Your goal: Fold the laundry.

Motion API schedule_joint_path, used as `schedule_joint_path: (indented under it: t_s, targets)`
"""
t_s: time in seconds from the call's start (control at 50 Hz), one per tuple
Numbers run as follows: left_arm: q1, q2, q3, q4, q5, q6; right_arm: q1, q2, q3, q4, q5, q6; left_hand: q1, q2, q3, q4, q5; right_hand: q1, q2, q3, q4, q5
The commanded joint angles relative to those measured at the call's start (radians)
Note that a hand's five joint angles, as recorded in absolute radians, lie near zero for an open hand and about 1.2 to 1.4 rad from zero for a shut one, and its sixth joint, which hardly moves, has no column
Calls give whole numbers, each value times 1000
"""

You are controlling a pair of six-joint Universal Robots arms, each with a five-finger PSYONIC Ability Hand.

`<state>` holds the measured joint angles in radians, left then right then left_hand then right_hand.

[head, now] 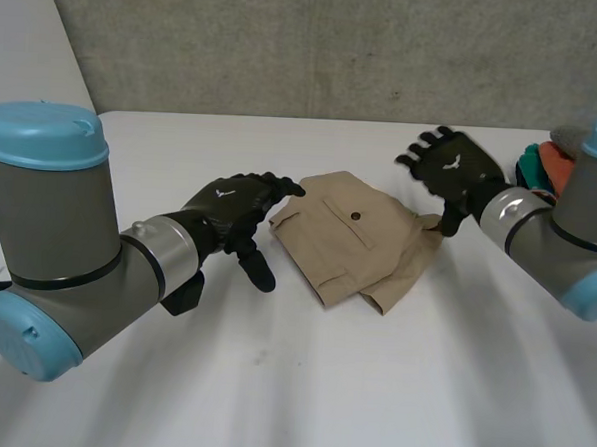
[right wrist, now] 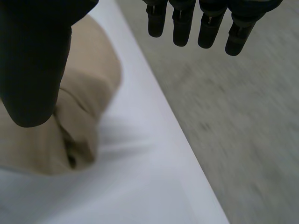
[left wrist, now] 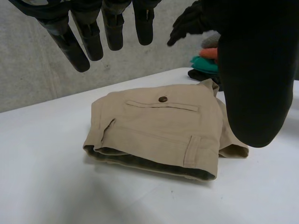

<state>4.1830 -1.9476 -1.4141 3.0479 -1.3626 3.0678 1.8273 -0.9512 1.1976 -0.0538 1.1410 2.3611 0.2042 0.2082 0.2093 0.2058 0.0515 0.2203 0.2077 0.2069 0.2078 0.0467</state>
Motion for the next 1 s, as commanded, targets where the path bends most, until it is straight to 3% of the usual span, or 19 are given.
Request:
schedule_joint_path:
  t_s: [0.02, 0.12, 0.28, 0.42, 0.5, 0.58, 0.8, 0.88, 0.94, 1.0]
  targets:
    - [5, -1, -2, 5, 0, -1, -69, 60, 71, 9, -256, -219, -30, -34, -35, -31, -52, -46, -33, -32, -33, -47]
    - [5, -4, 0, 9, -3, -1, -92, 117, 97, -38, -319, -276, -30, -34, -35, -31, -52, -46, -33, -32, -33, -47]
    - [8, -4, -6, 22, -6, -1, -72, 189, 161, -291, -336, -191, -30, -34, -35, -31, -52, -46, -33, -32, -33, -47]
    - [17, -1, -11, 29, -6, -15, -34, 198, 224, -572, -299, -37, -30, -34, -35, -31, -52, -46, -33, -32, -33, -47]
    - [19, -1, -13, 37, -6, -24, 6, 193, 235, -668, -225, 84, -30, -34, -35, -31, -52, -46, -33, -32, -33, -47]
    - [20, -1, -16, 38, -6, -24, 29, 200, 224, -695, -181, 138, -30, -34, -35, -31, -52, -46, -33, -32, -33, -47]
    - [20, -1, -17, 42, -1, -27, 64, 288, 125, -669, -173, 136, -30, -34, -35, -31, -52, -22, -10, -9, -10, -23]
    - [20, -1, -17, 43, 0, -27, 75, 315, 82, -643, -172, 122, -30, -34, -35, -31, -52, 226, 239, 240, 239, 225]
    - [23, 1, -16, 43, 2, -27, 86, 312, 65, -637, -173, 124, -30, -34, -35, -31, -52, 1173, 1186, 1186, 1185, 1172]
    - [23, 9, -8, 43, 4, -27, 98, 267, 66, -641, -167, 135, -30, -34, -35, -31, -52, 1176, 1189, 1189, 1188, 1175]
